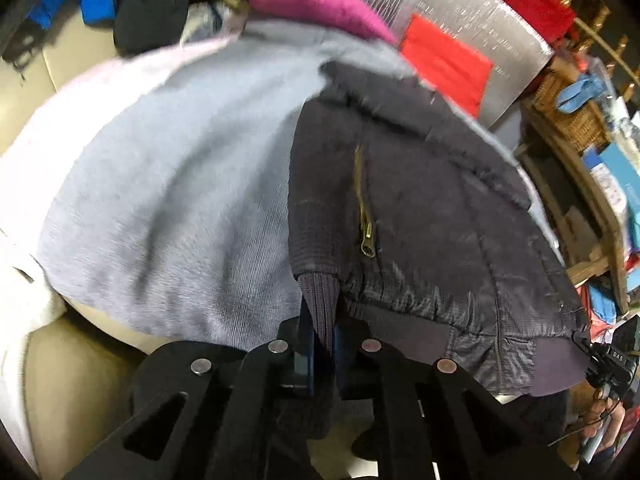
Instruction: Fold large clothes
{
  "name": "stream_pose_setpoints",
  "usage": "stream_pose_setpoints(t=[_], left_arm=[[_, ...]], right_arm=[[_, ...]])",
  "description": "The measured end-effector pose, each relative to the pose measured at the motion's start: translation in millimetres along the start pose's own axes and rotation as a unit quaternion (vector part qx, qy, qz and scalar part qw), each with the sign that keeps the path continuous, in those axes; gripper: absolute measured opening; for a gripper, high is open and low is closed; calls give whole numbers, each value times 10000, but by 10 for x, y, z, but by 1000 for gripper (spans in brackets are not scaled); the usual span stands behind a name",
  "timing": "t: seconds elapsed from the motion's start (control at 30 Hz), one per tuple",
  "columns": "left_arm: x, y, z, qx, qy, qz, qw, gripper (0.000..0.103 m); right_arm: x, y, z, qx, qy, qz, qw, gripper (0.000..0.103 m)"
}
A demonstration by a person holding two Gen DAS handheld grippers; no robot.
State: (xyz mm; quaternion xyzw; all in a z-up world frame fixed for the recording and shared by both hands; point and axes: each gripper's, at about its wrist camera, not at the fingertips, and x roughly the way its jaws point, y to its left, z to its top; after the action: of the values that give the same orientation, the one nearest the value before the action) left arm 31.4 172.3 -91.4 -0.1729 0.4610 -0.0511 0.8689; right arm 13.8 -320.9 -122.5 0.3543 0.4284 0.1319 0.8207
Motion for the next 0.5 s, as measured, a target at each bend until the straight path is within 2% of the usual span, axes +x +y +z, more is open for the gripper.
stream_pose_setpoints(t=[0.07,0.13,0.2,0.3,0.37,0.4,0.47,0.5], left_arm=[[2,66,-59,-42,129,-84,9999,8],[173,172,-108,-192,388,-58,9990,8],[324,222,-143,-322,609,57,9976,10],[394,244,-161,-378,677,217,9968,14],[423,208,-156,-282,706,366,9964,22],[443,176,-145,-238,680,447,9964,25],[436,137,-149,-153,621,719,9954,44],[454,100,-149,-105,572,833,9948,46]], right_arm=[[-86,40,-3,-93,34,-26,9999,14],[-9,-86,-41,-45,223,-230,9995,14],[162,-287,-98,337,435,-108,9984,15],[259,-354,-150,504,346,-31,9981,19],[255,-384,-151,541,271,33,9982,24],[256,-375,-149,510,244,24,9984,30],[243,-360,-146,413,215,56,9989,50],[246,-336,-135,368,199,106,9991,66]])
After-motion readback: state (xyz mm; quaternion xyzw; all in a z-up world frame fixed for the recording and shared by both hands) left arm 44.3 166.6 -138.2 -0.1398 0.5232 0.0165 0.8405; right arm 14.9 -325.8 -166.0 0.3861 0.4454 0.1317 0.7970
